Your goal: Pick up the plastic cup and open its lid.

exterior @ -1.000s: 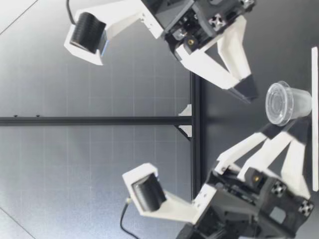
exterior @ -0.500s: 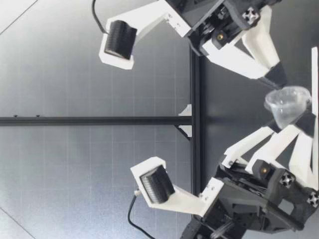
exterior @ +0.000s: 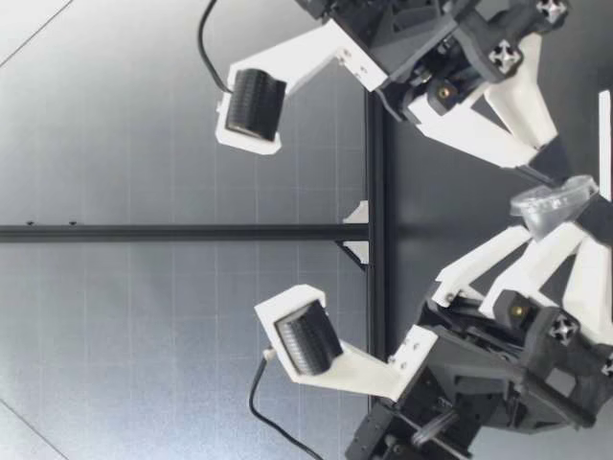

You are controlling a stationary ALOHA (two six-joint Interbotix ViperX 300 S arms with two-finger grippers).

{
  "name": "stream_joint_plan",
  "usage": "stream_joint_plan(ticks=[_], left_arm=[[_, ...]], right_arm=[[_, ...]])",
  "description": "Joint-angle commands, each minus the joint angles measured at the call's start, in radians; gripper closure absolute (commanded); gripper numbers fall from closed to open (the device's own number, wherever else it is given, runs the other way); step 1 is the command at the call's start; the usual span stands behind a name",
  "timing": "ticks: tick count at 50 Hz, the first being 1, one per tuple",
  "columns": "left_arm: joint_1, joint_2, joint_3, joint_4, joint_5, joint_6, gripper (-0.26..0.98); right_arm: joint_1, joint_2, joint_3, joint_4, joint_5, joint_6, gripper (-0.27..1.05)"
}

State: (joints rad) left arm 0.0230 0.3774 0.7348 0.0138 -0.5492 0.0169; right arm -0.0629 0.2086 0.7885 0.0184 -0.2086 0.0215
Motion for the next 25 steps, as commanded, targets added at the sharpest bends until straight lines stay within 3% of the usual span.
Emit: stream_joint_plan(ticks=[1,9,19,25], left_arm=[[-0.003,-0.015,-0.012,0.002,0.000,-0.002,0.20],[-0.003,-0.015,-0.014,0.002,0.005,-0.003,0.22],[-0.003,-0.015,-0.012,0.000,0.003,-0.003,0.48],[-0.003,-0.021,-0.008,0.000,-0.003,-0.003,0.49]], right_arm=[[-0.008,-0.015,-0.017,0.000,-0.006,-0.002,0.97],[-0.008,-0.017,-0.014,-0.002,-0.006,-0.002,0.97],[-0.008,-0.037,-0.009,0.000,-0.006,-0.002,0.97],[-0.006,-0.135,0.012,-0.003,-0.015,-0.008,0.97]])
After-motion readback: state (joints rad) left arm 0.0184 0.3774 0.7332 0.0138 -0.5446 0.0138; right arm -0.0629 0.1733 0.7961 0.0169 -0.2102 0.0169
